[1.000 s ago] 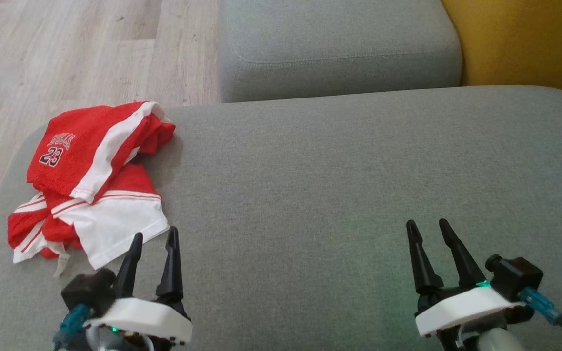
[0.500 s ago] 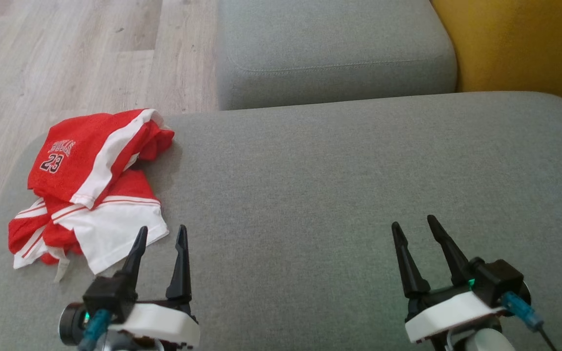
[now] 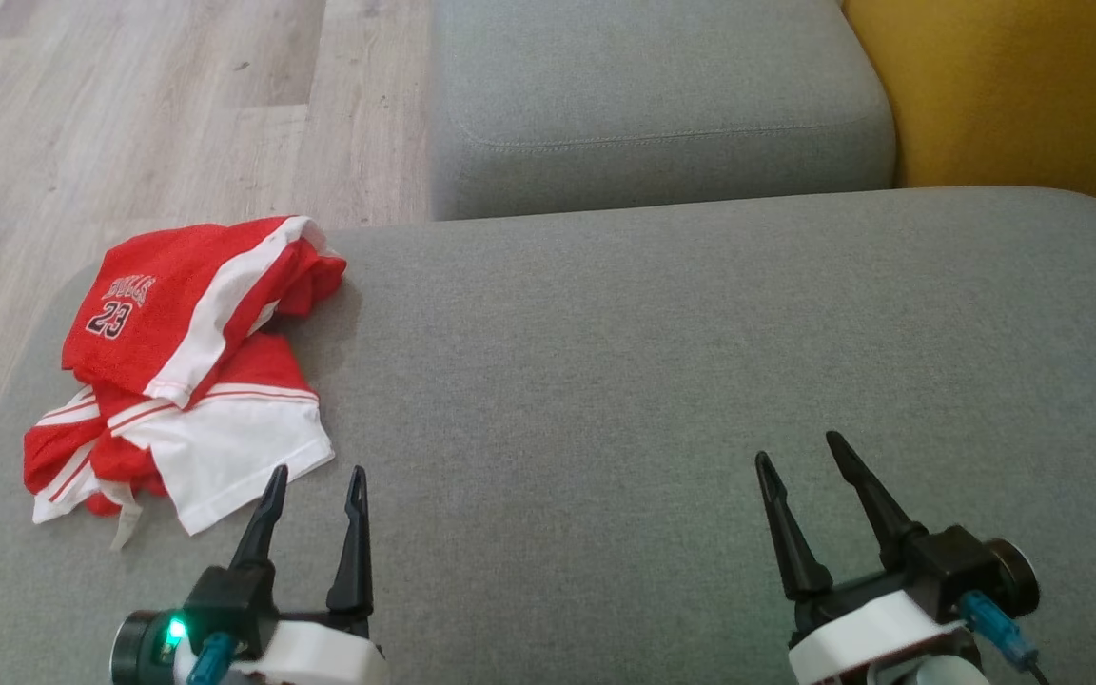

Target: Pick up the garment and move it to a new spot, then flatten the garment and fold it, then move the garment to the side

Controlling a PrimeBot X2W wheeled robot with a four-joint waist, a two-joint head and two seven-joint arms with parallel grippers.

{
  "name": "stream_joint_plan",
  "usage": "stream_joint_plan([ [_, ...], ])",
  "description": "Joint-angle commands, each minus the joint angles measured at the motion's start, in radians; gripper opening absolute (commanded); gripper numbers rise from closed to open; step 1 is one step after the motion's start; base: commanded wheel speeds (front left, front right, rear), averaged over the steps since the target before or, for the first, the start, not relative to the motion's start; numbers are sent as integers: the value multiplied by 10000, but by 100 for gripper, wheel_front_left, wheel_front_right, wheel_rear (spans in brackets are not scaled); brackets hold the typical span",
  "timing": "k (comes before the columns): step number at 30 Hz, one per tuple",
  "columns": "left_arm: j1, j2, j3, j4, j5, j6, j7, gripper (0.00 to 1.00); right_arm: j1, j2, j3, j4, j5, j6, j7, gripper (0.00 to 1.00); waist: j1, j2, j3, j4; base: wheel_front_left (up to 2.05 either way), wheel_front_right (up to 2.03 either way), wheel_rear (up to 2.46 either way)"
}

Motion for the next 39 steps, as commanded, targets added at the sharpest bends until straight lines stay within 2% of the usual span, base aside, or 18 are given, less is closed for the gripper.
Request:
stream_joint_plan([
  [1, -369, -23, 357, -248, 75, -9, -124, 100, -253, 23, 149, -267, -40, 75, -137, 100, 0, -1, 6, 18, 0, 0, 0],
  [17, -376, -64, 614, 64, -76, -60, -124, 100, -218, 53, -143, 15, -11, 75, -137, 100, 0, -1, 65, 226, 0, 0, 0],
  [22, -488, -66, 640, 29, 45, 82, -124, 100, -240, 54, -183, 42, 67, 75, -137, 100, 0, -1, 191, 679, 0, 0, 0],
  [39, -531, -67, 1045, -139, 308, 139, -124, 100, -392, 56, -187, 39, 289, 75, -138, 100, 0, -1, 503, 2558, 0, 0, 0],
])
